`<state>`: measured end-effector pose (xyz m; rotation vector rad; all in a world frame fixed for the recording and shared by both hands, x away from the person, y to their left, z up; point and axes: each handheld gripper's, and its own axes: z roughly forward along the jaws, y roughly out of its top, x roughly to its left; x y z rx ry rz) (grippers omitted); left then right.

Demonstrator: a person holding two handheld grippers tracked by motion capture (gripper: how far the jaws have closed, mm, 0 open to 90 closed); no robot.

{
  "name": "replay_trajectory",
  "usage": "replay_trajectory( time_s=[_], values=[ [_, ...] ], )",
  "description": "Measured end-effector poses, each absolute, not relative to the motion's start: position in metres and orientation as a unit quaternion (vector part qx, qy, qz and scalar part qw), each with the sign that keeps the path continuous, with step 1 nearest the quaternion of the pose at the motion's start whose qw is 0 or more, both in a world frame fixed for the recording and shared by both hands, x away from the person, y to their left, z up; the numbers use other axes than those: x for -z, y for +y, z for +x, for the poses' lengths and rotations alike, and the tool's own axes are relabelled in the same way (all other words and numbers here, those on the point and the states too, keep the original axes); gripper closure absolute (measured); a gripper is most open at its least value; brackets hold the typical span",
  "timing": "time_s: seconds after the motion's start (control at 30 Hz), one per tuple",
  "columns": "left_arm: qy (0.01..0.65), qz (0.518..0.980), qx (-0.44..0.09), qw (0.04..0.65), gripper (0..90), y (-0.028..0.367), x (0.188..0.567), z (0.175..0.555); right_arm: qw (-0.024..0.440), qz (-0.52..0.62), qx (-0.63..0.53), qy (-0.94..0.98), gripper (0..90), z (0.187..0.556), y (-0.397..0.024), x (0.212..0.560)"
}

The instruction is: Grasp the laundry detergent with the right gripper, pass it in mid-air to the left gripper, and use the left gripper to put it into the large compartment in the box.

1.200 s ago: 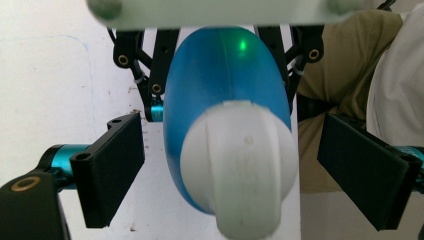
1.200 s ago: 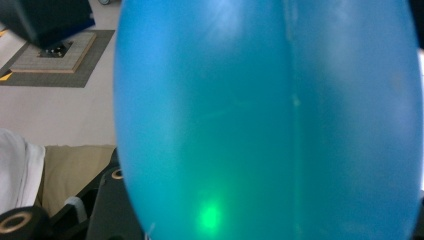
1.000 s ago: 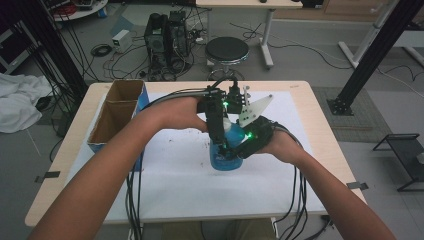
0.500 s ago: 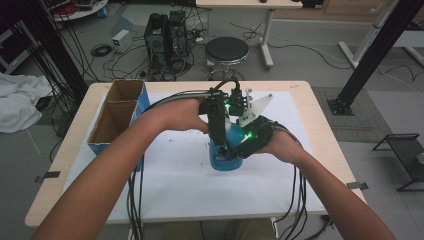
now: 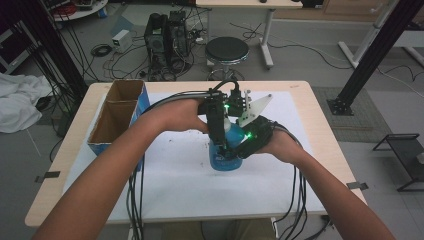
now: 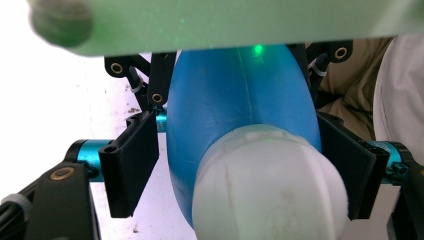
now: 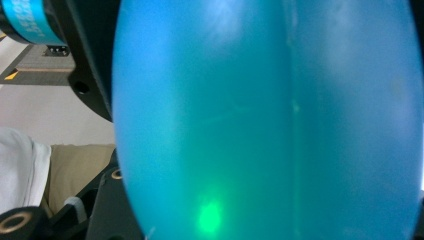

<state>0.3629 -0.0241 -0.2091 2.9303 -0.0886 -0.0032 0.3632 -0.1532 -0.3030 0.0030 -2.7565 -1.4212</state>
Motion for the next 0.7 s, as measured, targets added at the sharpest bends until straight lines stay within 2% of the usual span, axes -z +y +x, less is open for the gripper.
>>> replay_trajectory(
  time_s=[0.03,0.23,0.3,0.63,0.7],
  values=[
    [-0.030,0.994,0.001,0.105,26.1,-0.0241,0.2091,0.3629,0.021,0.002,0.461,-0.887,43.1,0.3633,-0.1526,0.3036],
    [-0.033,0.994,0.000,0.107,26.6,-0.0239,0.2094,0.3614,0.021,0.002,0.462,-0.887,43.1,0.3629,-0.1514,0.3040],
    [-0.038,0.994,0.000,0.104,30.4,-0.0239,0.2089,0.3609,0.021,0.001,0.463,-0.886,43.1,0.3627,-0.1510,0.3042],
    [-0.039,0.994,-0.005,0.103,30.5,-0.0247,0.2104,0.3600,0.020,0.002,0.460,-0.888,43.1,0.3626,-0.1506,0.3040],
    [-0.041,0.994,-0.005,0.102,34.1,-0.0251,0.2098,0.3597,0.021,0.002,0.461,-0.887,43.1,0.3623,-0.1503,0.3043]
  ],
)
